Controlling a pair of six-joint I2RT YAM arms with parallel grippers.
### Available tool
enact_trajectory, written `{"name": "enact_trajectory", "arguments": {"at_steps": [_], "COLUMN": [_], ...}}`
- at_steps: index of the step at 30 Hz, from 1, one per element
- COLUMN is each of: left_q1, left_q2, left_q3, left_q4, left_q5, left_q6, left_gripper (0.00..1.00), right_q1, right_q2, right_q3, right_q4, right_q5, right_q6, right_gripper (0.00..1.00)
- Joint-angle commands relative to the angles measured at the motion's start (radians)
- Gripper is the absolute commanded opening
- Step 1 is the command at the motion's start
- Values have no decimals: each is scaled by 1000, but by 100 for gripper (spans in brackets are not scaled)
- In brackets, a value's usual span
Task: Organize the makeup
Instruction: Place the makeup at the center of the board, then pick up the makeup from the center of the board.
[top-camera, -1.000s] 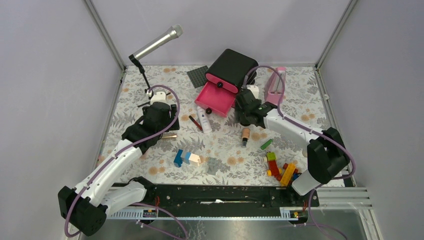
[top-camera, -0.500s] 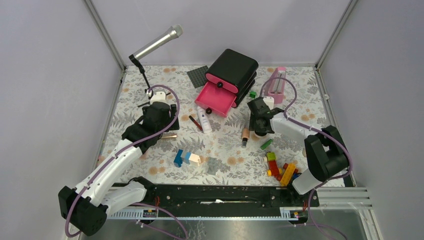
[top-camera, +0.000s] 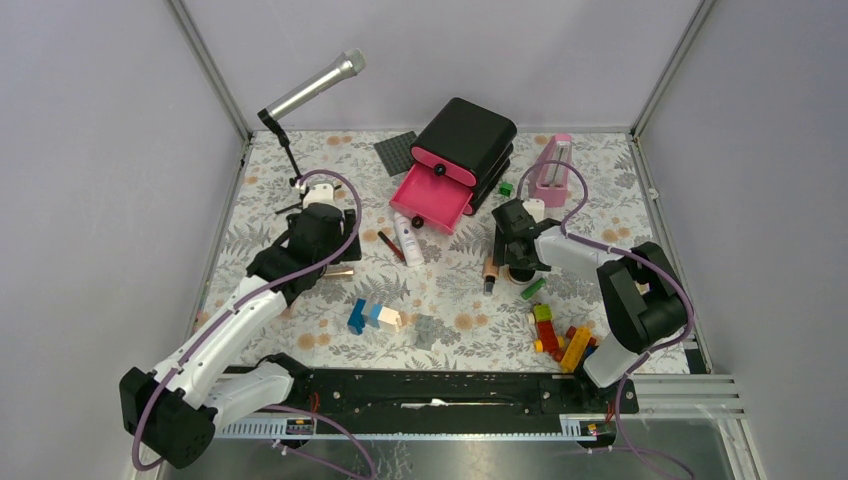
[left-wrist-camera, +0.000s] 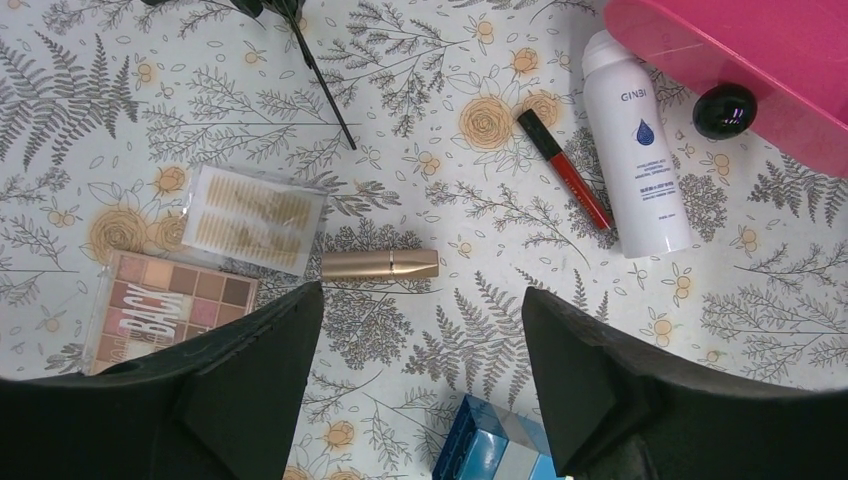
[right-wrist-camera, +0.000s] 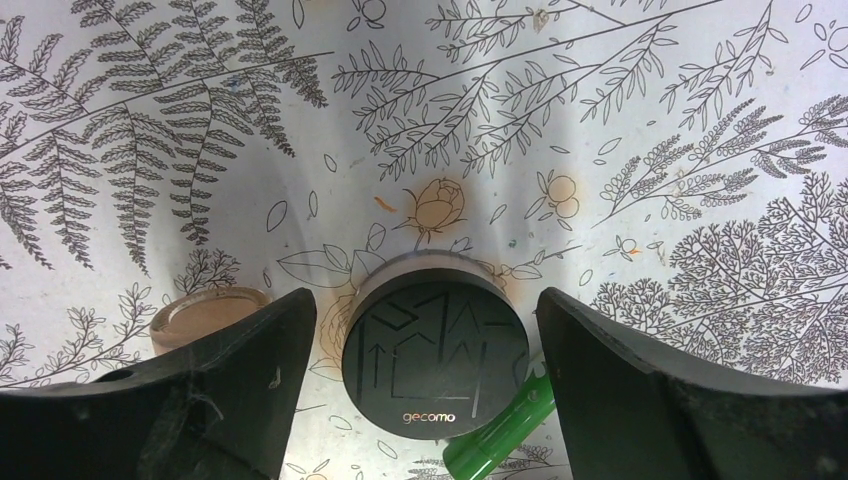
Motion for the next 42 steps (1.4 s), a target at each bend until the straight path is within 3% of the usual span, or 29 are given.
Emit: {"name": "enact_trajectory", "arguments": {"at_steps": [1, 6, 10, 15, 19, 23, 29, 38, 42], "left_q1": [7, 7, 7, 7, 7, 7, 7, 7, 8], "left_q2": [2, -16, -49, 0, 44, 55, 71, 101, 97], "left_q3": [-8, -41, -80, -84, -86, -106, -139, -145, -178], "left_q4": [33, 12, -10, -89, -116, -107, -69, -6, -21], "left_q5": [16, 8, -76, -151, -167, -179, -168, -138, -188], "left_q6": [-47, -170, -331, -536, -617, -645, -632, -594, -692], "left_gripper": [81, 81, 81, 81, 81, 81, 82, 82, 80], "right_q1": [-4, -5, -4, -4, -5, -4, 4, 202, 224], "right_q2": [-48, -151, -248, -357, -396, -402, -404, -277, -259], "right_q3": [22, 57, 67, 53, 47, 41, 15, 63, 63], "right_q4": [-25, -70, -51, -29, -36, -26, 63, 84, 111], "right_q5": [43, 62, -21, -89, -107, -163, -392, -350, -348], "right_q6": [-18, -55, -114, -143, -161, -195, -220, -241, -224], "right_gripper": [89, 88, 88, 88, 88, 88, 87, 86, 86]}}
